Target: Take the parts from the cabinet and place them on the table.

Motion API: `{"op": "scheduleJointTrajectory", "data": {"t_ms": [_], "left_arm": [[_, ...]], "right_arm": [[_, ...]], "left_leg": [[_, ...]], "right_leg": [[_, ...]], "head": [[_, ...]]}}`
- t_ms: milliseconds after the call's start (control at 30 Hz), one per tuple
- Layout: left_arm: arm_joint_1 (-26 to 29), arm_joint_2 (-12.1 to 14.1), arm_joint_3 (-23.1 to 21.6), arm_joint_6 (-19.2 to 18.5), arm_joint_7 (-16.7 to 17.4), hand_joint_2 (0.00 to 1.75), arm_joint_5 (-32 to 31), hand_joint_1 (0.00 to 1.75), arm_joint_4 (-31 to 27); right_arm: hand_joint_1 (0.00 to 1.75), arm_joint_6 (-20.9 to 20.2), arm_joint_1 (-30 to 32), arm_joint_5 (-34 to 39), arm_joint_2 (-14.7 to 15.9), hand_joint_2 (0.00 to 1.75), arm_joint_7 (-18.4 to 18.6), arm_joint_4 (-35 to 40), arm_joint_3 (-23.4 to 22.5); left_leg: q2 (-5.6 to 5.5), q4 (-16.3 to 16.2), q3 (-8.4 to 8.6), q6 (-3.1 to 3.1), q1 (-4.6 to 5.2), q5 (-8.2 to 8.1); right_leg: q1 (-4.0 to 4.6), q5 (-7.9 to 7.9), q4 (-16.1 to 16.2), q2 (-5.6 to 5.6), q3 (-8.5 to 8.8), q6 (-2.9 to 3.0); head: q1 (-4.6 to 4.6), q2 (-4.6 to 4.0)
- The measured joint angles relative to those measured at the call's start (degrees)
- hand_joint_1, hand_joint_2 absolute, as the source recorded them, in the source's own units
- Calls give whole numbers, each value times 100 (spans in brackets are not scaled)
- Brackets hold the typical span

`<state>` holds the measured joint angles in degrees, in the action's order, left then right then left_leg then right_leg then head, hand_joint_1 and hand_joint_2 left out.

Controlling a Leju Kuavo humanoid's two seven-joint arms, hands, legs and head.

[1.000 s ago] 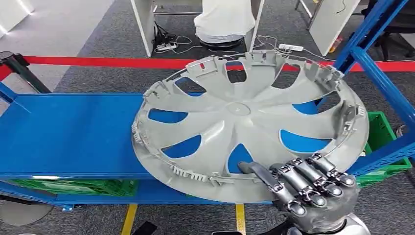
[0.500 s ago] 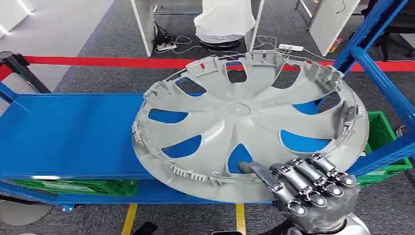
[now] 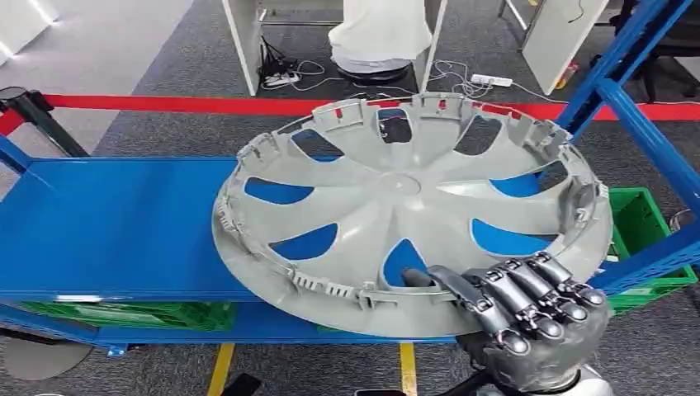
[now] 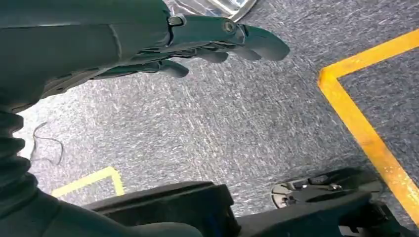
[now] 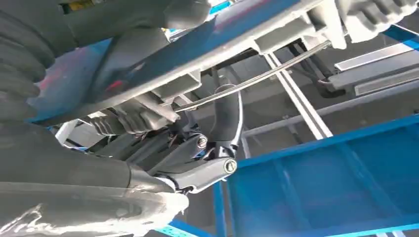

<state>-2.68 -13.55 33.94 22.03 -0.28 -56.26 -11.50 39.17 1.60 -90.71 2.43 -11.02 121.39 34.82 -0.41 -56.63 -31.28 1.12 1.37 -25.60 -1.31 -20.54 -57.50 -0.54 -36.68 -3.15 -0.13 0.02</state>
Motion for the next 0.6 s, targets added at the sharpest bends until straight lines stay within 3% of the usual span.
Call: {"op": "scheduleJointTrajectory", "data": {"t_ms": [33,67,167,200,233,267,333,367,400,500,533,567,600], "left_arm": [[-4,-4,7,-11,0,175,6,0,0],[-6,-4,13,-17,0,175,7,0,0],[1,-9,22,-52,0,175,9,0,0],[1,-4,24,-63,2,175,11,0,0],[2,0,26,-72,2,175,15,0,0],[2,0,28,-74,2,175,15,0,0],[2,-6,31,-87,4,175,15,0,0],[-1,-7,33,-92,4,175,15,0,0],[-1,-2,33,-94,4,175,15,0,0],[1,0,37,-101,4,175,15,0,0],[5,4,37,-114,4,175,15,0,0],[2,7,41,-133,4,175,15,0,0],[2,4,41,-153,4,175,15,0,0]], "right_arm": [[175,0,-2,0,0,175,28,-4,15],[175,0,-3,0,2,175,57,-20,31],[175,0,-42,22,4,175,111,-76,90],[175,0,-42,35,4,175,129,-94,98],[175,0,-44,44,4,175,149,-114,118],[175,0,-49,46,4,175,160,-129,142],[175,0,-68,50,4,175,179,-157,175],[175,0,-90,50,4,175,194,-162,188],[175,0,-117,50,4,175,203,-173,208],[175,0,-128,50,4,175,225,-194,240],[175,0,-139,50,4,175,225,-203,245],[175,0,-157,50,4,175,225,-216,254],[175,0,-163,50,2,175,223,-225,269]], "left_leg": [[11,83,8,36,-51,70],[27,92,7,49,-60,97],[42,92,-56,79,-62,134],[47,89,-80,75,-61,151],[47,86,-105,63,-60,171],[47,81,-127,46,-62,186],[42,55,-173,3,-82,213],[39,28,-190,-25,-82,224],[35,24,-240,-67,-60,241],[33,19,-256,-179,-84,334],[26,11,-285,-209,-82,351],[19,-47,-335,-251,-97,214],[22,-291,-424,-294,-101,-75]], "right_leg": [[18,-15,-11,-7,-23,-25],[17,-167,-102,1,-105,-24],[18,-998,-1388,10,-506,-27],[20,-1135,-1727,10,-597,-33],[19,-1128,-1800,11,-563,-30],[19,-1028,-1643,12,-416,-25],[15,-649,-665,20,245,-14],[12,-697,-173,27,513,-19],[54,-699,-109,-2,631,25],[79,-648,-137,-16,530,106],[62,-600,-108,-10,487,177],[42,-555,-99,1,457,233],[41,-513,-99,4,399,281]], "head": [[4,0],[9,0],[28,0],[35,0],[31,0],[31,0],[33,0],[33,0],[33,0],[15,0],[24,0],[20,0],[-15,0]]}}
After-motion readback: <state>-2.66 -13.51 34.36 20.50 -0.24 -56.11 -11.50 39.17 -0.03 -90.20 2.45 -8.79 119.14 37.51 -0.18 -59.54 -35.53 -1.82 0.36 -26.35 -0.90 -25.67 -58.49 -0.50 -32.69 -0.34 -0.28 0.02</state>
